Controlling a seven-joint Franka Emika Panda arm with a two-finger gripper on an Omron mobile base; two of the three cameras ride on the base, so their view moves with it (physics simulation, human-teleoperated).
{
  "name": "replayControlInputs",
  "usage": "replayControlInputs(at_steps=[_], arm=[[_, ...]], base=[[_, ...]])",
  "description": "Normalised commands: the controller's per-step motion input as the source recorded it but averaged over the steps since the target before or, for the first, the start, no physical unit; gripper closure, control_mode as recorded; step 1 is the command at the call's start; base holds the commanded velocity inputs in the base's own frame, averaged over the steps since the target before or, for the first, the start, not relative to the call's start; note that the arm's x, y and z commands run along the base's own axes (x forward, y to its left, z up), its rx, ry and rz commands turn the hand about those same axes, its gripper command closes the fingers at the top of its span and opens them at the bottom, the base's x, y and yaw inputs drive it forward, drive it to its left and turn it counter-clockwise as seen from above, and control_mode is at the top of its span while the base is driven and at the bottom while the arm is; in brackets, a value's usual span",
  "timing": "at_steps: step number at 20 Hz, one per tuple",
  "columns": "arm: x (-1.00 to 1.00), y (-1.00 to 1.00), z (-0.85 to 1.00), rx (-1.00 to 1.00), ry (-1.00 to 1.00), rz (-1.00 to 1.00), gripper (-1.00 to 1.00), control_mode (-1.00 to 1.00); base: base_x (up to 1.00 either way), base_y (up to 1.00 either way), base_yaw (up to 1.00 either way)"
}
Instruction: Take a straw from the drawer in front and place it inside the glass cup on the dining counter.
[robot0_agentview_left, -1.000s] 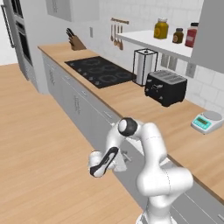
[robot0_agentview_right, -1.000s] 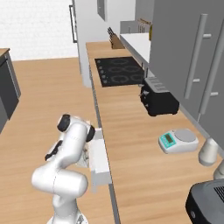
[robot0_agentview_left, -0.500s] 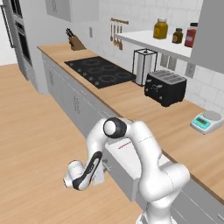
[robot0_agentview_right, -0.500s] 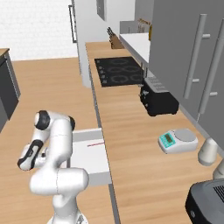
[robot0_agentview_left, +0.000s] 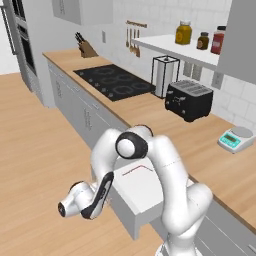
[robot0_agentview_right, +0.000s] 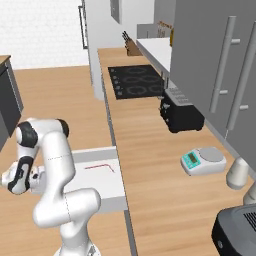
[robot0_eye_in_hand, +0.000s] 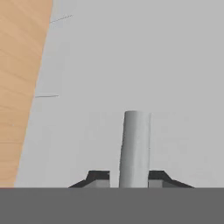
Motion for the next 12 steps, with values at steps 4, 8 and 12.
replayControlInputs(at_steps=[4,8,12], arm=[[-0.06,0.49,0.07,0.42,-0.05,0.23,-1.00,-1.00],[-0.10,0.34,0.74,0.37,-0.29,0.07,-1.00,-1.00],[0.00,0.66,1.00,0.13,-0.43,0.00,-1.00,-1.00]], base=[[0.00,0.00,0.00],[0.00,0.00,0.00],[0.00,0.00,0.00]])
